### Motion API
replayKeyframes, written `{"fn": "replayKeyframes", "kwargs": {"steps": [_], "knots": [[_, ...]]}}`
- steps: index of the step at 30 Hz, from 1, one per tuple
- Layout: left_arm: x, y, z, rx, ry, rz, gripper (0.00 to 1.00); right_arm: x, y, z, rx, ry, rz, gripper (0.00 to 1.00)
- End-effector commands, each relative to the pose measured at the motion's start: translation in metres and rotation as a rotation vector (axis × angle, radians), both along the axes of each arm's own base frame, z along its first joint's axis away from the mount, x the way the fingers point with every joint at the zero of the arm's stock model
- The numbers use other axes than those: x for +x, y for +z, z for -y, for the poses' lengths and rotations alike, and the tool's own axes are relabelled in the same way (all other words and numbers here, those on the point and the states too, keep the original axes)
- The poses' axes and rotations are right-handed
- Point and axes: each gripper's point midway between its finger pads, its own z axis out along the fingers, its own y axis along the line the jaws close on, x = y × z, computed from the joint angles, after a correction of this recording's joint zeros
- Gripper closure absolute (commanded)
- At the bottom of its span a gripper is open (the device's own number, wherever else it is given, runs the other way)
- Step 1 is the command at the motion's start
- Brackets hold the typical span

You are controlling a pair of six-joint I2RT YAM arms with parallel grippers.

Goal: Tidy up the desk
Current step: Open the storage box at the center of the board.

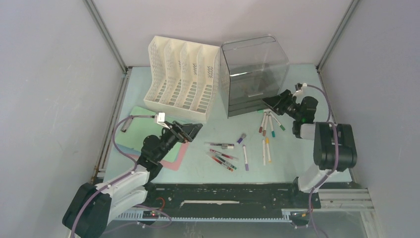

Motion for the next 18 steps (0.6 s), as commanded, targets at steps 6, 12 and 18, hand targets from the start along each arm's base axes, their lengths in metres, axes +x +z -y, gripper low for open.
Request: {"fn": "replayKeyframes", "kwargs": {"steps": [6,12,18], "knots": [[-0.005,0.016,-0.002,-0.077,0.003,0.028,0.01,0.037,0.030,-0.015,0.157,-0.065,0.063,0.38],[-0.004,0.013,-0.005,-0.067,0.020,0.023,0.01,0.053,0.027,-0.023,0.194,-0.081,0.022,0.42],[-0.005,0.014,-0.004,-0.076,0.016,0.018,0.01,0.061,0.023,-0.023,0.220,-0.100,-0.024,0.56]]}}
